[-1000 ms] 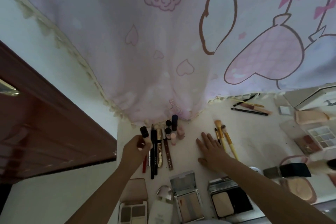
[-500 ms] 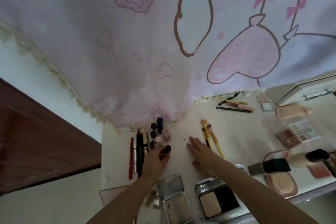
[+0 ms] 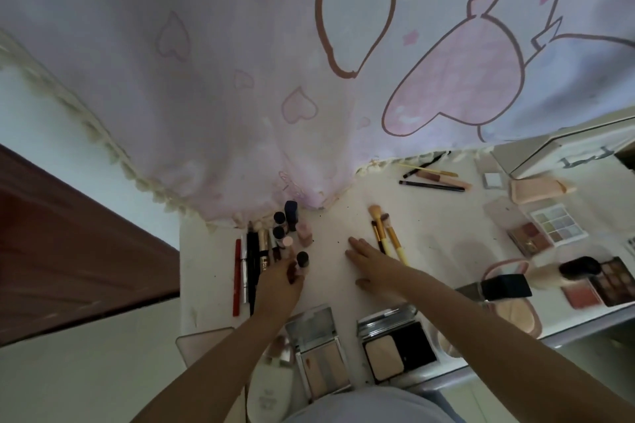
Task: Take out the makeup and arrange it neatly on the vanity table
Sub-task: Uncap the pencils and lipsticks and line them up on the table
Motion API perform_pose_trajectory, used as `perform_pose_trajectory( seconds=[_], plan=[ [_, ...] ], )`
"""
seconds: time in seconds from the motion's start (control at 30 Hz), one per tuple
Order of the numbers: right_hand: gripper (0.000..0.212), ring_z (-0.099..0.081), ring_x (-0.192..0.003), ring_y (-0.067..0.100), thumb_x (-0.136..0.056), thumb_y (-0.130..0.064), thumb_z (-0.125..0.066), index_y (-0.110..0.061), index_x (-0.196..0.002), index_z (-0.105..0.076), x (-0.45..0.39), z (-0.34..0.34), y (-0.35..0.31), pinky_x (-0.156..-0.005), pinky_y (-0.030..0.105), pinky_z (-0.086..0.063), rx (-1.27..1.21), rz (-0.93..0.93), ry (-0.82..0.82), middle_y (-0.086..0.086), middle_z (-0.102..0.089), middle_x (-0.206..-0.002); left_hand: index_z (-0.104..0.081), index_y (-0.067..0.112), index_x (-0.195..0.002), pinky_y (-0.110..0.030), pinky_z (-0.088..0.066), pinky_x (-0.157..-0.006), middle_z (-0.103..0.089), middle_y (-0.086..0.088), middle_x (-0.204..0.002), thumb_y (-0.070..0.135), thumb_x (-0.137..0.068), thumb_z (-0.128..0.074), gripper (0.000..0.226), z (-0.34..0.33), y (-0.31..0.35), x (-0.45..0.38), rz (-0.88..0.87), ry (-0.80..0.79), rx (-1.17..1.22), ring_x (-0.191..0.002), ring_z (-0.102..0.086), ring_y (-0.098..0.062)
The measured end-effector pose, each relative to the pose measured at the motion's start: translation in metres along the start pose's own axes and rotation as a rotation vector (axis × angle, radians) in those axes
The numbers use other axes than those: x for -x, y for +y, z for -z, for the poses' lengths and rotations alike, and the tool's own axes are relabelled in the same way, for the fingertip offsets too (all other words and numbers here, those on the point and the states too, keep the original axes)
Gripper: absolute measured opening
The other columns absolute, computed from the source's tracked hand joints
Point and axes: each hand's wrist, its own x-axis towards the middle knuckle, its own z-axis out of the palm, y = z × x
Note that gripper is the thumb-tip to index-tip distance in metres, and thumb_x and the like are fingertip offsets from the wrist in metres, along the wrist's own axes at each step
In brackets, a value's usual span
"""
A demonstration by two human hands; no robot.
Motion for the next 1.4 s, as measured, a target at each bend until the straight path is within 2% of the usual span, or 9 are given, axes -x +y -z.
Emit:
perform_pose_trajectory(
  seconds=[0.13, 0.3, 0.47, 0.6, 0.73, 1.1, 1.17, 1.23, 1.4],
  plan=[
    [0.054, -0.029, -0.137, 0.023, -0.096, -0.025, -0.042, -0.013, -0.145, -0.023, 0.015, 0.033, 0.006, -0.110, 0.029, -0.023, -0.113, -0.028, 0.061, 0.008, -0.027, -0.151, -0.062, 0.001, -0.104, -0.017, -0.037, -0.075, -0.064, -0.006, -0.097, 0.008, -0.086, -0.059, 0.019, 0.010, 0.007, 0.016, 0.044, 0.016, -0.025, -0.090, -0.058, -0.019],
    [0.034, -0.053, -0.116, 0.023, -0.094, -0.023, -0.046, -0.013, -0.126, -0.054, 0.039, 0.080, 0.050, -0.097, 0.028, -0.037, -0.042, -0.094, 0.212, 0.009, -0.060, -0.125, -0.060, 0.009, -0.104, -0.022, -0.039, -0.069, -0.062, -0.005, -0.095, 0.018, -0.091, -0.050, 0.018, 0.003, 0.049, 0.027, -0.163, 0.016, -0.077, -0.083, -0.056, -0.016],
    [0.031, -0.052, -0.117, 0.024, -0.094, -0.023, -0.044, -0.008, -0.117, -0.060, 0.043, 0.104, 0.122, -0.096, 0.028, -0.038, 0.011, -0.330, 0.325, 0.008, -0.057, -0.130, -0.047, 0.009, -0.127, -0.031, -0.038, -0.095, -0.050, -0.009, -0.128, 0.024, -0.093, -0.044, 0.037, -0.047, 0.101, -0.003, -0.200, -0.130, -0.189, -0.117, -0.046, -0.023],
    [0.032, -0.053, -0.111, 0.035, -0.093, -0.014, -0.040, -0.001, -0.119, -0.053, 0.034, 0.104, 0.166, -0.093, 0.038, -0.042, -0.005, -0.493, 0.431, 0.022, -0.056, -0.121, -0.016, -0.001, -0.143, -0.034, -0.014, -0.115, -0.012, -0.018, -0.153, 0.036, -0.097, -0.035, 0.061, -0.085, 0.100, -0.026, -0.018, -0.250, -0.419, -0.142, -0.010, -0.028],
    [0.029, -0.055, -0.106, 0.039, -0.093, -0.011, -0.039, 0.002, -0.116, -0.052, 0.021, 0.101, 0.188, -0.091, 0.041, -0.043, 0.037, -0.449, 0.449, 0.025, -0.056, -0.115, 0.010, 0.001, -0.144, -0.038, 0.001, -0.117, 0.018, -0.016, -0.153, 0.045, -0.096, -0.032, 0.077, -0.104, 0.074, -0.026, 0.087, -0.312, -0.560, -0.142, 0.014, -0.029],
    [0.024, -0.060, -0.093, 0.032, -0.087, -0.013, -0.050, -0.003, -0.106, -0.061, 0.007, 0.109, 0.203, -0.068, 0.029, -0.043, 0.008, -0.307, 0.302, 0.016, -0.063, -0.098, 0.017, 0.002, -0.142, -0.036, 0.008, -0.115, 0.026, -0.015, -0.151, 0.046, -0.096, -0.028, 0.078, -0.107, 0.063, -0.027, 0.088, -0.367, -0.604, -0.141, 0.021, -0.027],
    [0.007, -0.058, -0.085, 0.030, -0.081, -0.011, -0.056, -0.005, -0.084, -0.058, 0.018, 0.114, 0.201, -0.067, 0.030, -0.042, -0.080, -0.274, 0.323, 0.009, -0.060, -0.084, 0.016, 0.003, -0.143, -0.036, 0.007, -0.115, 0.026, -0.014, -0.151, 0.046, -0.096, -0.029, 0.078, -0.105, 0.064, -0.029, 0.096, -0.386, -0.609, -0.141, 0.021, -0.026],
    [0.017, -0.055, -0.069, 0.024, -0.077, -0.009, -0.061, -0.011, -0.068, -0.047, 0.032, 0.120, 0.194, -0.060, 0.028, -0.042, -0.289, -0.279, 0.365, 0.001, -0.053, -0.067, 0.013, 0.004, -0.144, -0.035, 0.004, -0.116, 0.023, -0.014, -0.152, 0.046, -0.096, -0.032, 0.078, -0.099, 0.067, -0.031, 0.097, -0.409, -0.627, -0.142, 0.018, -0.026],
    [0.020, -0.070, -0.068, 0.021, -0.083, 0.011, -0.054, -0.003, -0.069, -0.051, 0.074, 0.129, 0.157, -0.064, 0.027, -0.056, -1.220, 0.027, 0.316, 0.013, -0.069, -0.066, -0.004, 0.004, -0.146, -0.027, -0.007, -0.115, 0.000, -0.012, -0.156, 0.037, -0.098, -0.036, 0.067, -0.072, 0.093, -0.037, 0.100, -0.365, -0.416, -0.144, -0.004, -0.022]
  ],
)
